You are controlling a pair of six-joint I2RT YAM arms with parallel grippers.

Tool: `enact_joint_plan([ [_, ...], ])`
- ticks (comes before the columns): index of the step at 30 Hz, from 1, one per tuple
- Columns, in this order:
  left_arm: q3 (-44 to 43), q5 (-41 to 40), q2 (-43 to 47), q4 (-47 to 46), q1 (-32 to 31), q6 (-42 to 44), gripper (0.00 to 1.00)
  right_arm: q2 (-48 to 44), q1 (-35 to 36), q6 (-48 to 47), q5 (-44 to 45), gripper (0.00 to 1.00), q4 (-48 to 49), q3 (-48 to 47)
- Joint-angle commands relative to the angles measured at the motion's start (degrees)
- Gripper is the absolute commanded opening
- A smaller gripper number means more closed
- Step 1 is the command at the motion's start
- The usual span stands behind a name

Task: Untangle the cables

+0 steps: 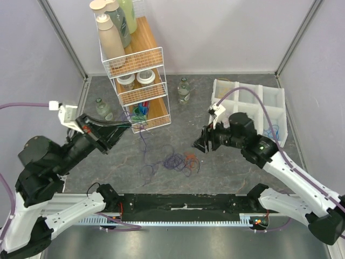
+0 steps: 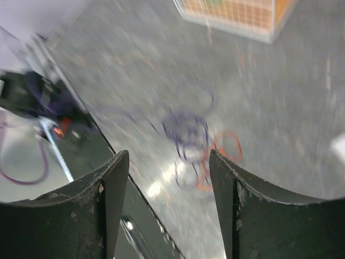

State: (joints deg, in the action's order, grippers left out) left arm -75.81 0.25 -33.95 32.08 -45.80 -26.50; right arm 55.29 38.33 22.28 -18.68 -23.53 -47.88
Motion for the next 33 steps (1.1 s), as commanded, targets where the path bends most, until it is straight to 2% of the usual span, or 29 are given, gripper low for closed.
enact_joint_plan([
  [1, -0.13, 3.18, -3.04, 0.62, 0.19, -0.21, 0.02, -0.45, 0.69, -0.06, -10.66, 0.69, 15.06, -7.31],
  [5, 0.14, 2.56, -3.40, 1.06, 0.19, -1.09, 0.02, 3.15, 4.29, 7.23, -14.90, 0.72, 31.57, -6.01],
  [10, 0.84, 2.47, -3.31, 1.06, 0.19, -2.50, 0.02, 7.19, 10.88, 10.14, -11.65, 0.73, 40.12, -5.38],
  [15, 1.63, 2.65, -2.96, 1.06, 0.10, -3.38, 0.02, 11.32, 16.95, 10.68, -7.69, 0.73, 45.67, -5.47],
  [26, 2.33, 2.65, -1.73, 0.71, 0.19, -3.56, 0.02, 18.89, 23.63, 12.34, -4.53, 0.67, 51.55, -6.18],
  [27, 2.42, 2.56, -1.73, 0.71, 0.19, -3.64, 0.02, 19.33, 23.90, 12.95, -4.00, 0.65, 52.00, -5.83],
  [28, 2.42, 2.56, -1.73, 0.62, 0.19, -3.64, 0.01, 19.77, 24.25, 13.66, -3.83, 0.57, 52.61, -5.82],
  [33, 2.86, 0.99, -2.43, 0.79, 0.10, -3.12, 0.02, 20.30, 24.60, 15.86, -7.77, 0.03, 52.89, -6.70],
])
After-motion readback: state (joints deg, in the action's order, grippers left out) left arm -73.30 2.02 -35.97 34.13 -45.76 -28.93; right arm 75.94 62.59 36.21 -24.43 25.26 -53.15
